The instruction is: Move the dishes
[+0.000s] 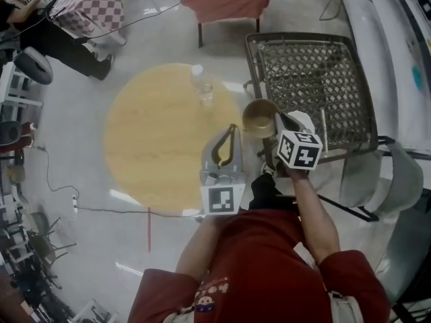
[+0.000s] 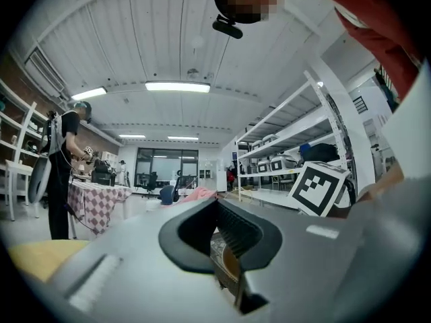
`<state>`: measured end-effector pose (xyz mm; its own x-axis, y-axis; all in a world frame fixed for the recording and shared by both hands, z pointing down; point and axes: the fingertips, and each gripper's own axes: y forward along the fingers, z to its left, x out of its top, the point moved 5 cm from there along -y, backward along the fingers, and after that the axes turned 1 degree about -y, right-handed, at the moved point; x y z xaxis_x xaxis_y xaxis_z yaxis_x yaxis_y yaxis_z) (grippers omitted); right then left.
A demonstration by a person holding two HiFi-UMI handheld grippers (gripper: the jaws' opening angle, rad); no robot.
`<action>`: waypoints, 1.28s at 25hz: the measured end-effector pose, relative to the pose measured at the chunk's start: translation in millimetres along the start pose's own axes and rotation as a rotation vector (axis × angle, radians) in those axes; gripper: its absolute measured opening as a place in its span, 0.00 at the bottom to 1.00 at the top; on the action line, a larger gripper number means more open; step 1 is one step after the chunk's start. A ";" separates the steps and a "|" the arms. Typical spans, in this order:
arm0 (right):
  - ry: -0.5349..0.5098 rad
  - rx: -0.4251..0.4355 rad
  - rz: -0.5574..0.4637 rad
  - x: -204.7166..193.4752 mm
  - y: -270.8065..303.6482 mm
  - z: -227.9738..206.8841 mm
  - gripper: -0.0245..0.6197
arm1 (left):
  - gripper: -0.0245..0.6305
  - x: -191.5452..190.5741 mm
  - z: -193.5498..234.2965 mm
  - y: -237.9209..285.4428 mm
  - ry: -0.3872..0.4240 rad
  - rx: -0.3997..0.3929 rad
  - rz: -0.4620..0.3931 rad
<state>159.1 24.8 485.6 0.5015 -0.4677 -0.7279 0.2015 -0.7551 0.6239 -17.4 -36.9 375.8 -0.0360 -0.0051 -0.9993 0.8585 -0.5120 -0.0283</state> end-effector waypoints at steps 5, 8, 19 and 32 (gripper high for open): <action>0.056 -0.061 -0.026 1.7 -20.2 -50.1 0.07 | 0.05 -3.0 -41.3 24.0 0.002 -0.080 0.008; 0.092 -0.103 -0.040 2.4 -33.7 -80.0 0.07 | 0.05 -3.8 -65.1 39.9 0.016 -0.134 0.009; 0.213 -0.250 -0.085 -3.9 -87.4 -187.5 0.07 | 0.05 -10.3 -155.5 85.7 -0.006 -0.289 0.026; 0.338 -0.374 -0.103 -24.1 -122.1 -288.2 0.07 | 0.05 -26.0 -239.1 133.2 0.006 -0.433 0.052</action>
<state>364.8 260.7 508.9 0.6947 -0.1786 -0.6968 0.5202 -0.5443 0.6581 220.1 100.4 392.5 0.0146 -0.0162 -0.9998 0.9945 -0.1035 0.0162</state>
